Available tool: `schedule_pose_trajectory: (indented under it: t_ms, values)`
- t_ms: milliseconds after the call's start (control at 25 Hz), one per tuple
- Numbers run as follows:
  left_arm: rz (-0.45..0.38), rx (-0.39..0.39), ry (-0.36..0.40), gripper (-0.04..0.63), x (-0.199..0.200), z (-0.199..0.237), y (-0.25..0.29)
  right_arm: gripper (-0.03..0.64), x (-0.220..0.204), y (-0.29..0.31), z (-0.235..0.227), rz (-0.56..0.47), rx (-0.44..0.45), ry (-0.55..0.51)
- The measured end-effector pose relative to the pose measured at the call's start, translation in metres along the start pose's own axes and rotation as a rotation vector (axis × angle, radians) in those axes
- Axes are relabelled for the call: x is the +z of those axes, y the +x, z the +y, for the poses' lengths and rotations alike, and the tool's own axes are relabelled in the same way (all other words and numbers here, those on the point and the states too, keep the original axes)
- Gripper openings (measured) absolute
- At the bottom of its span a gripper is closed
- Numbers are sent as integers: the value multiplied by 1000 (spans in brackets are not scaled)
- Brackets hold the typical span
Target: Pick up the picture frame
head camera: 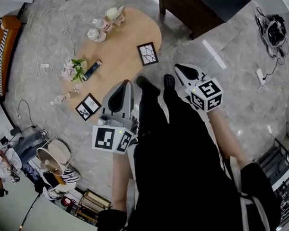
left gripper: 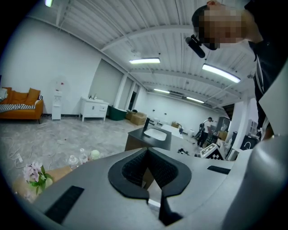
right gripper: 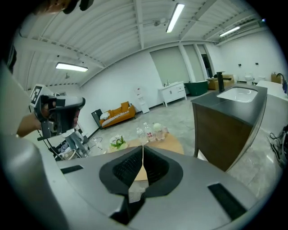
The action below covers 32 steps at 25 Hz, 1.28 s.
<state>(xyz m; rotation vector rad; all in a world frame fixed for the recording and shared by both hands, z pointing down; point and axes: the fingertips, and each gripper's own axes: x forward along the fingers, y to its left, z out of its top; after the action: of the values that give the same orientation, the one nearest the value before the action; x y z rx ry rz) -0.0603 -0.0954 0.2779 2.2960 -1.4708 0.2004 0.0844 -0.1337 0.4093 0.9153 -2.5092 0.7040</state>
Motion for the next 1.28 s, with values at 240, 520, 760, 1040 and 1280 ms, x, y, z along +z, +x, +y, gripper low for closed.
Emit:
schedule_pose_trajectory:
  t_ms: [240, 520, 760, 1040, 1280]
  values:
    - [51, -20, -6, 14, -19, 13, 12, 14, -42, 50, 6, 97, 51, -14]
    - [113, -62, -17, 13, -50, 42, 41, 14, -87, 108, -3, 205, 89, -9]
    - [167, -102, -39, 13, -80, 62, 69, 14, -125, 146, -22, 272, 83, 11]
    - [230, -152, -51, 13, -109, 81, 91, 17, -170, 184, -46, 340, 64, 53]
    - [275, -193, -56, 14, -134, 94, 109, 136, -205, 218, -66, 411, 51, 81]
